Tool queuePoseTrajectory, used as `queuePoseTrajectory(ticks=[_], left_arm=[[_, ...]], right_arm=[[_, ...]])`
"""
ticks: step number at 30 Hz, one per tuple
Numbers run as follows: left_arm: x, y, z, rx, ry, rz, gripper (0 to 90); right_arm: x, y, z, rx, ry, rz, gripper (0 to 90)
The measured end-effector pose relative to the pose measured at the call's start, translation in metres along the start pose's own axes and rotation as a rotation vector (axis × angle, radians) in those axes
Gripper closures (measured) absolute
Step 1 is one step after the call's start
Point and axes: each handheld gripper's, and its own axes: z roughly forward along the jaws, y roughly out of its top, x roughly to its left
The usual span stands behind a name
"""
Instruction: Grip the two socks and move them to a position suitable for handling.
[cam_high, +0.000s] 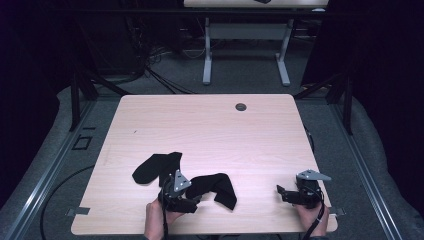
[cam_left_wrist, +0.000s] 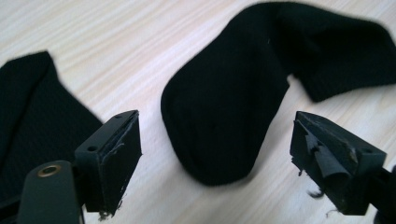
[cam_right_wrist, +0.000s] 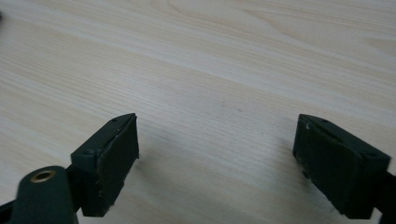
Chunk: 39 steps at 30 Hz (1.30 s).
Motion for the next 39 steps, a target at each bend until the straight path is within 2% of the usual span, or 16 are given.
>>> queuePoseTrajectory(ticks=[1,2,4,6,8,10,12,14,16,20,23,25,27,30,34,39], left_arm=[[-0.001,-0.001,-0.001,0.005,-0.001,0.004,18.2],[-0.002,-0.002,-0.001,0.005,-0.003,0.005,19.6],[-0.005,-0.004,-0.001,0.005,-0.007,0.011,22.3],[-0.007,-0.004,-0.001,0.003,-0.028,0.02,24.1],[-0.008,-0.002,0.002,0.018,-0.034,0.034,34.7],[-0.01,-0.001,0.005,0.026,-0.05,0.036,39.2],[-0.012,0.0,0.007,0.035,-0.052,0.046,42.8],[-0.013,0.001,0.009,0.038,-0.06,0.048,47.4],[-0.011,0.002,0.011,0.047,-0.071,0.056,51.3],[-0.004,0.0,0.016,0.052,-0.092,0.034,59.2],[-0.002,-0.001,0.015,0.046,-0.095,0.033,63.8],[-0.002,-0.001,0.016,0.044,-0.094,0.037,68.4],[-0.002,-0.002,0.016,0.038,-0.094,0.035,73.7],[-0.001,-0.002,0.015,0.028,-0.091,0.032,81.9],[-0.001,-0.001,0.012,0.021,-0.077,0.04,86.2],[0.004,-0.001,0.007,0.004,-0.086,0.021,86.7]], right_arm=[[0.003,-0.002,-0.005,-0.051,0.013,0.018,15.1],[0.006,-0.002,-0.009,-0.078,0.02,0.014,16.8],[0.014,-0.002,-0.015,-0.093,0.056,0.016,20.3],[0.024,0.001,-0.016,-0.065,0.107,0.024,24.1],[0.037,0.005,-0.015,-0.026,0.154,0.011,28.6],[0.054,0.009,-0.013,-0.032,0.18,0.001,35.6],[0.07,0.012,-0.011,-0.033,0.217,-0.031,37.5],[0.089,0.016,-0.005,-0.003,0.236,-0.07,40.8],[0.101,0.019,0.001,0.027,0.299,-0.084,44.4],[0.12,0.021,0.012,0.069,0.329,-0.109,47.9],[0.128,0.021,0.018,0.091,0.345,-0.11,49.8],[0.131,0.021,0.021,0.1,0.357,-0.121,60.6],[0.135,0.021,0.024,0.114,0.349,-0.129,71.7],[0.134,0.021,0.024,0.118,0.344,-0.141,82.2],[0.126,0.023,0.021,0.101,0.33,-0.145,86.8],[0.118,0.028,0.012,0.062,0.304,-0.158,87.5]])
